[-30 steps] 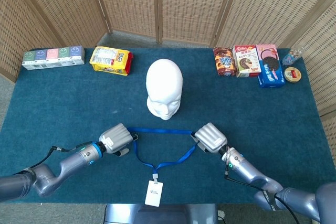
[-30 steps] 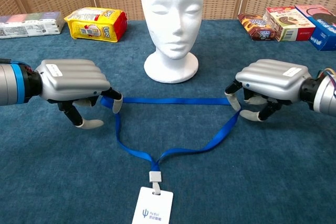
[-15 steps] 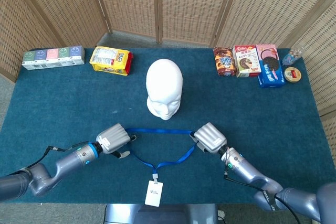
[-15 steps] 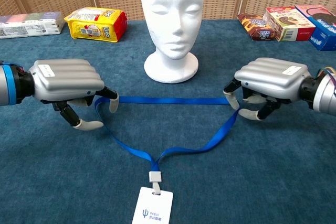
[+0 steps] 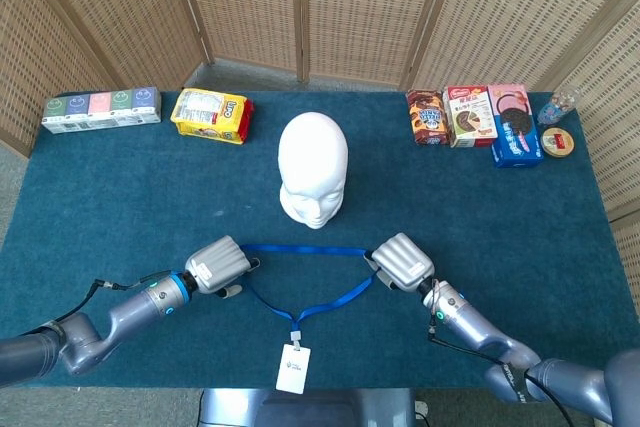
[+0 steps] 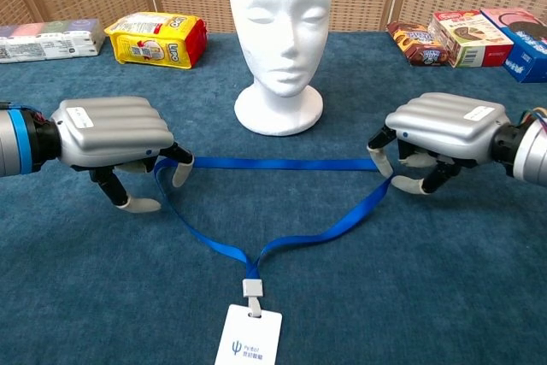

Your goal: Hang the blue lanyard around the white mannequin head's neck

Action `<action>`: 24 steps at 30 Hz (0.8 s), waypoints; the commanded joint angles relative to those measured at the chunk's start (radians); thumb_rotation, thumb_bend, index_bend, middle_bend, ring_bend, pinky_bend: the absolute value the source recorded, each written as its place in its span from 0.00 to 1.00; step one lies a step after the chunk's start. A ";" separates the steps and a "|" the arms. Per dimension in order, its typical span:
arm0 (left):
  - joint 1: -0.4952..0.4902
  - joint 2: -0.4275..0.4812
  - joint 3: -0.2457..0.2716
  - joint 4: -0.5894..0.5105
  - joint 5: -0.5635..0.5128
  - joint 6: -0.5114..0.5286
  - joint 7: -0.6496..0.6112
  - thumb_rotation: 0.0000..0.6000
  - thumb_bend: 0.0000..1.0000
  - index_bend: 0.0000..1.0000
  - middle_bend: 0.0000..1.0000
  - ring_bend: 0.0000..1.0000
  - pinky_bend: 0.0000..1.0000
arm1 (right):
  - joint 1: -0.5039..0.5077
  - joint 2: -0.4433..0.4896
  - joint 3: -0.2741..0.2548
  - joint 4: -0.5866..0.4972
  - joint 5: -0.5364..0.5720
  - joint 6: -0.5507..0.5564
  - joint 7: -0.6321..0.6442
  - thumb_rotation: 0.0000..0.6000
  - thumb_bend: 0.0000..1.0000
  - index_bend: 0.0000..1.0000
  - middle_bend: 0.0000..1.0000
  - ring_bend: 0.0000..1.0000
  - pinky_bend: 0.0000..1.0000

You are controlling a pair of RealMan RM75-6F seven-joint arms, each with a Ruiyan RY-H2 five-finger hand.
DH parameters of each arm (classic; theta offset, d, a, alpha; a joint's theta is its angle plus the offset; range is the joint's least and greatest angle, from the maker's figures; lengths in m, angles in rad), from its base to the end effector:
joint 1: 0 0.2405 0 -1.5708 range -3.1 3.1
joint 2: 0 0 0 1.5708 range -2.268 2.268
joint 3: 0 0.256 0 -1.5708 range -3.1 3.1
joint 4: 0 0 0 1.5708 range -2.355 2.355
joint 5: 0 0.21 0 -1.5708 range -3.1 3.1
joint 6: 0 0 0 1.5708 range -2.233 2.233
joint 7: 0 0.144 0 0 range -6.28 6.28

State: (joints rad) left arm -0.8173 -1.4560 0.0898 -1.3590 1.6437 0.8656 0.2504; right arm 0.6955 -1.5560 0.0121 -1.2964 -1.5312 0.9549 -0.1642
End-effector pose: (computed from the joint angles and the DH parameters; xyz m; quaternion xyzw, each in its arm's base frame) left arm -0.1762 0.3079 -0.0286 -0.9120 -0.1291 -0.2593 0.2905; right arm -0.1867 -0.3132 -0.0340 0.8367 -0.2594 0.3333 0.3488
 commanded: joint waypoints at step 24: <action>0.007 -0.056 -0.011 0.048 -0.010 0.001 0.014 1.00 0.29 0.46 1.00 1.00 1.00 | -0.003 -0.005 0.003 0.016 0.011 -0.006 0.018 1.00 0.50 0.64 1.00 1.00 1.00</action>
State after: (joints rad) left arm -0.8096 -1.5099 0.0796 -1.3127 1.6348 0.8671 0.2633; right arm 0.6925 -1.5613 0.0151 -1.2803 -1.5206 0.9493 -0.1460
